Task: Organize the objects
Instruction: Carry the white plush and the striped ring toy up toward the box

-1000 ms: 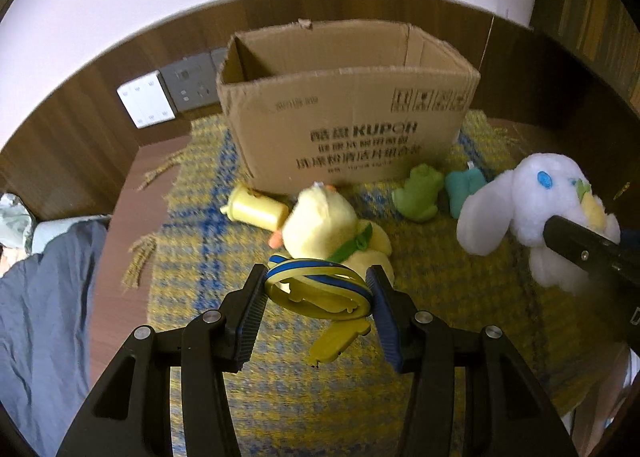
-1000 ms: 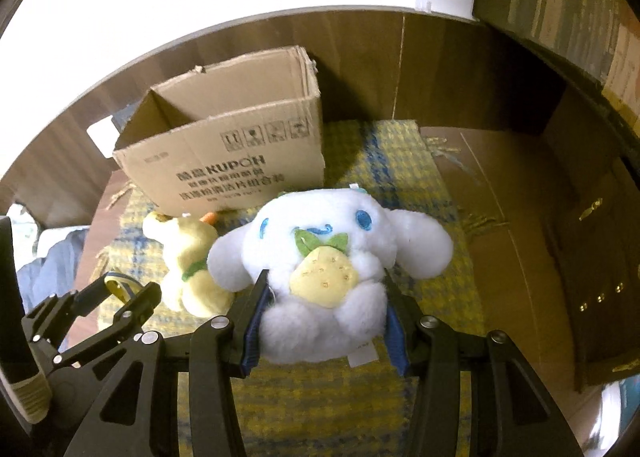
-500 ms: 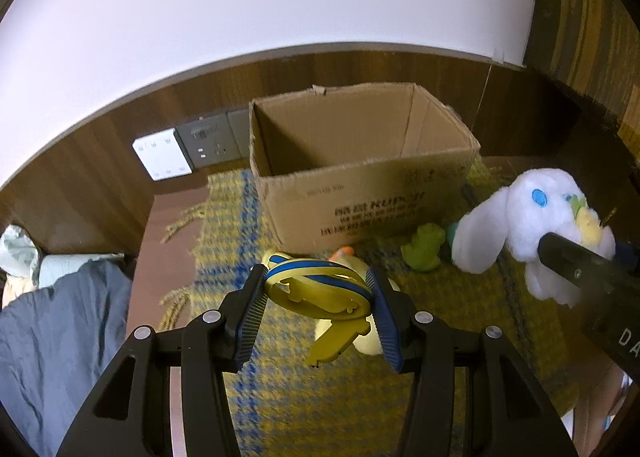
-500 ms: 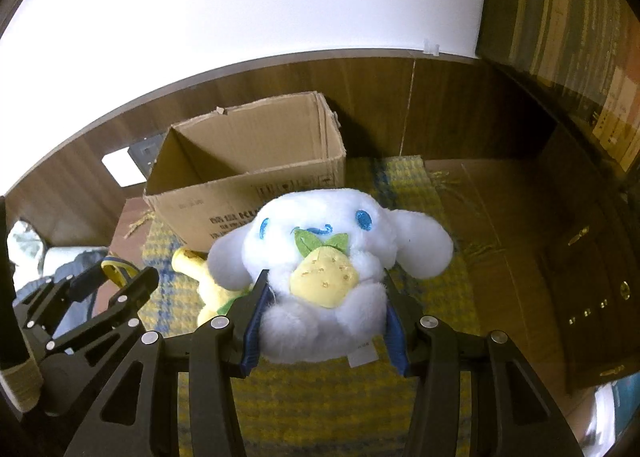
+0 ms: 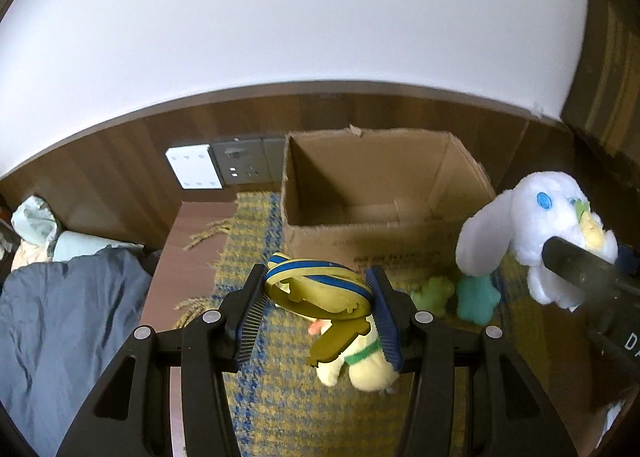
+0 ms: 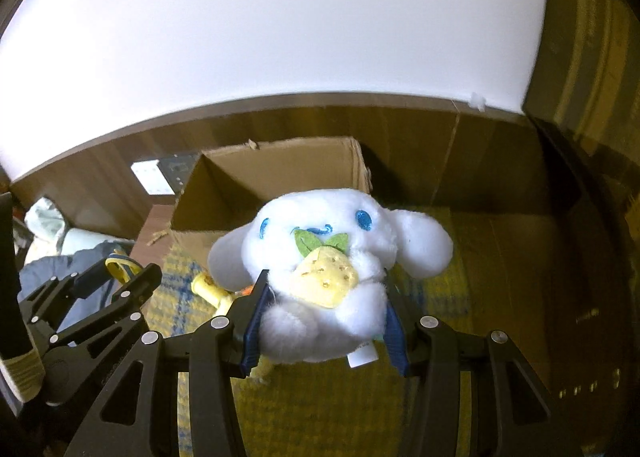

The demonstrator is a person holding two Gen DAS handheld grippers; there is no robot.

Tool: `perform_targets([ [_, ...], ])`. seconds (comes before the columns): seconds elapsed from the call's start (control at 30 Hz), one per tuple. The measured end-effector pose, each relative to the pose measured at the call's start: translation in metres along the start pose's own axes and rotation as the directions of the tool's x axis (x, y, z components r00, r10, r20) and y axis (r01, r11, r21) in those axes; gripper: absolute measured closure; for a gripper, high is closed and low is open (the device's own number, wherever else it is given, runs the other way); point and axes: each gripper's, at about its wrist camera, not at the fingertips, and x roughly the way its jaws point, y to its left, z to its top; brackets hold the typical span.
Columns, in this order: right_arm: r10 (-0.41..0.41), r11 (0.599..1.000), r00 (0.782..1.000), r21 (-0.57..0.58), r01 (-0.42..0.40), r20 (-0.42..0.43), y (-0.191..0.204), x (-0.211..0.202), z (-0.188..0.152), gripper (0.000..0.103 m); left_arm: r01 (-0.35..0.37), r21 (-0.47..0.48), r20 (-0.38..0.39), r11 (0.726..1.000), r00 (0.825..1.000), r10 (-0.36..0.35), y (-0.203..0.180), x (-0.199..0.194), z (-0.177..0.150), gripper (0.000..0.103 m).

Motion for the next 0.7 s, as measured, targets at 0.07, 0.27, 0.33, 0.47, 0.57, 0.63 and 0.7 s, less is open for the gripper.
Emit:
perform_targets([
  [0.07,0.013,1.0,1.0,-0.008,-0.013,0.008,0.0,0.001,0.008,0.054,-0.012,-0.004,0.013,1.0,1.0,0.012,0.0,-0.001,0.007,0.053],
  [0.27,0.029,1.0,0.999,-0.011,-0.028,0.037,0.0,0.001,0.031,0.054,-0.025,0.001,0.047,1.0,0.999,0.025,0.003,-0.001,0.031,0.053],
  [0.33,0.029,1.0,0.998,-0.009,-0.028,0.049,0.0,0.001,0.039,0.054,-0.027,0.005,0.061,1.0,0.998,0.027,0.003,-0.001,0.04,0.053],
  [0.47,0.028,1.0,0.998,-0.007,-0.027,0.06,0.002,0.005,0.052,0.054,-0.02,0.012,0.074,1.0,0.997,0.019,0.004,0.004,0.056,0.053],
  [0.57,0.026,1.0,0.998,-0.009,-0.025,0.061,0.003,0.01,0.061,0.054,-0.02,0.022,0.083,1.0,0.996,0.018,0.002,0.01,0.067,0.053],
  [0.63,0.022,1.0,0.998,-0.012,-0.021,0.061,0.003,0.015,0.068,0.054,-0.016,0.027,0.088,1.0,0.996,0.013,0.001,0.014,0.074,0.053],
  [0.7,0.02,1.0,0.998,-0.013,-0.02,0.061,0.003,0.02,0.073,0.054,-0.012,0.032,0.092,0.999,0.996,0.009,0.001,0.019,0.081,0.053],
])
